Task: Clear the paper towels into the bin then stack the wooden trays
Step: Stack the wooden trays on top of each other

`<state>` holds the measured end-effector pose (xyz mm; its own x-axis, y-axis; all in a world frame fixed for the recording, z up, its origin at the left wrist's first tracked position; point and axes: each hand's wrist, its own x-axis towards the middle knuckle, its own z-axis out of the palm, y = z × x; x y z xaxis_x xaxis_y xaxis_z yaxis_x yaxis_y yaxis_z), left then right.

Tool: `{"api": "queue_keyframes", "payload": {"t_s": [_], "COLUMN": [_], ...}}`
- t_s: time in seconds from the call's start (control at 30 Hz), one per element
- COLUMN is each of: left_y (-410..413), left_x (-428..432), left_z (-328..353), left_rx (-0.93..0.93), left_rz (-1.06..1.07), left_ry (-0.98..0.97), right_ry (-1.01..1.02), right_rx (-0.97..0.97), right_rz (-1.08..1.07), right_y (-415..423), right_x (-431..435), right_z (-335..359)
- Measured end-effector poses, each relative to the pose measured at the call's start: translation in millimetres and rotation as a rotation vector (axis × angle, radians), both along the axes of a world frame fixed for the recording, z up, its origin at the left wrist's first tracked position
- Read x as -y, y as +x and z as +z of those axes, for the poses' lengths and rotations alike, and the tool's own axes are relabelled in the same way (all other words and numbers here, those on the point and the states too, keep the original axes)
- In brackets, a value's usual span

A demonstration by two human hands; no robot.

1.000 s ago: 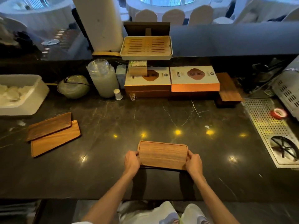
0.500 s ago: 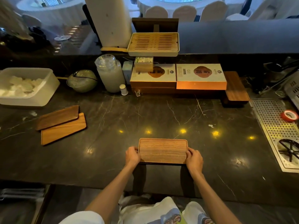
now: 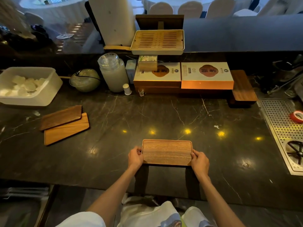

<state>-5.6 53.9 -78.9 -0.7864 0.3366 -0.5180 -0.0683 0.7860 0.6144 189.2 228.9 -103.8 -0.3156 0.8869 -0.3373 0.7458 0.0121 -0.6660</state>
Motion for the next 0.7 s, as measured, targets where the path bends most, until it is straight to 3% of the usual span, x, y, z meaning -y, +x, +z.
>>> {"api": "queue_keyframes", "payload": {"t_s": [0.23, 0.37, 0.5, 0.7], "left_y": [-10.5, -41.7, -101.5, -236.0], "left_x": [1.6, 12.6, 43.1, 135.3], "left_z": [-2.1, 7.3, 24.1, 44.4], "left_rx": [0.097, 0.177, 0.209, 0.139], "left_rz": [-0.073, -0.158, -0.101, 0.112], "left_ry": [0.000, -0.020, 0.079, 0.141], "right_ry": [-0.063, 0.007, 0.201, 0.094], "right_rx": [0.026, 0.307, 0.371, 0.263], "right_rz": [-0.015, 0.069, 0.242, 0.623], "right_y": [-6.2, -33.6, -109.5, -284.2], "right_x": [2.2, 8.4, 38.3, 119.4], "right_z": [9.7, 27.7, 53.0, 76.2]}}
